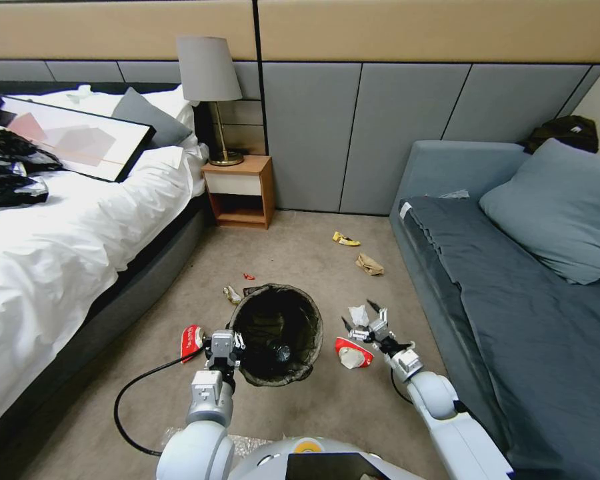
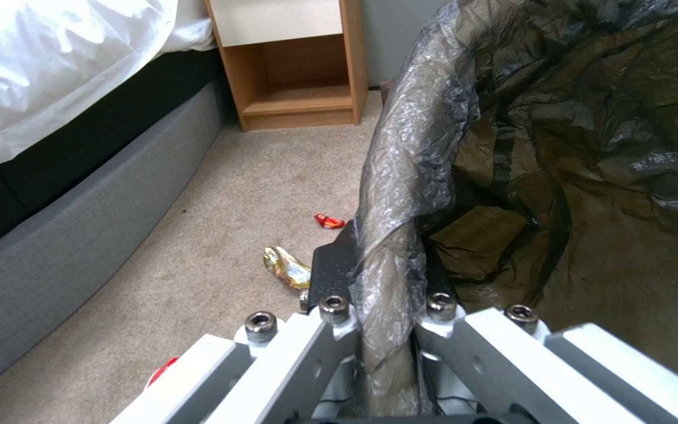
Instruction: Pick up the trash bin, then pick up the garbage from the floor and place it into the trash bin.
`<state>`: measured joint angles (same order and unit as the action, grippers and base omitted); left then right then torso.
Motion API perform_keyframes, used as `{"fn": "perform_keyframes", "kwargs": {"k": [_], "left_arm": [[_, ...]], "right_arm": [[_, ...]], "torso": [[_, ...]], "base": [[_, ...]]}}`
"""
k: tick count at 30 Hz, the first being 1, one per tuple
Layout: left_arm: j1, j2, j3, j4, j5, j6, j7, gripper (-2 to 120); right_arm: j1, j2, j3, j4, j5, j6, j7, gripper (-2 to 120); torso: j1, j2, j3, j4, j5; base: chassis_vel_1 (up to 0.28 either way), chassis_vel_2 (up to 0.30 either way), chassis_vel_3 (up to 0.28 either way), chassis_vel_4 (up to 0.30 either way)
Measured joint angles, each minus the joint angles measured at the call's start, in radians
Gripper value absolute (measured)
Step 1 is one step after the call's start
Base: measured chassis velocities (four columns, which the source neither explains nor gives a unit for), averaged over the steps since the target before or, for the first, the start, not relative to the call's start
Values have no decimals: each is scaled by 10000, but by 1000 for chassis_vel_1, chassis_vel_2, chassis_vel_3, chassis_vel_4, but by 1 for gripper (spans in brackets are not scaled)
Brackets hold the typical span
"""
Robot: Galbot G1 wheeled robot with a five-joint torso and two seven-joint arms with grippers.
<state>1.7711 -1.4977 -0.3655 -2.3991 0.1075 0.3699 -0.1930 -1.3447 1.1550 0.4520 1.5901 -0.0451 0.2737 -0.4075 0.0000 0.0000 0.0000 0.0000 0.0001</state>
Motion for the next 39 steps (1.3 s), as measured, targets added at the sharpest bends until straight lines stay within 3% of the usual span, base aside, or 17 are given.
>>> {"fn": "perform_keyframes", "kwargs": {"k": [6, 20, 39], "left_arm": [[-25, -11, 12, 93, 6, 0, -17, 1], [9, 75, 35, 66, 7, -2, -38, 1], [135, 75, 21, -22, 63, -13, -46, 1]], "right_arm": [[450, 77, 91, -1892, -865, 617, -1302, 100], [1094, 492, 207, -3753, -1520, 964, -1646, 100], [2683, 1150, 68, -6218, -1680, 1566, -1348, 100]], "torso": [[0, 0, 0, 0, -1], [0, 0, 0, 0, -1], [0, 0, 0, 1, -1]], "base": [[0, 0, 0, 0], [0, 0, 0, 0], [0, 0, 0, 0]]}}
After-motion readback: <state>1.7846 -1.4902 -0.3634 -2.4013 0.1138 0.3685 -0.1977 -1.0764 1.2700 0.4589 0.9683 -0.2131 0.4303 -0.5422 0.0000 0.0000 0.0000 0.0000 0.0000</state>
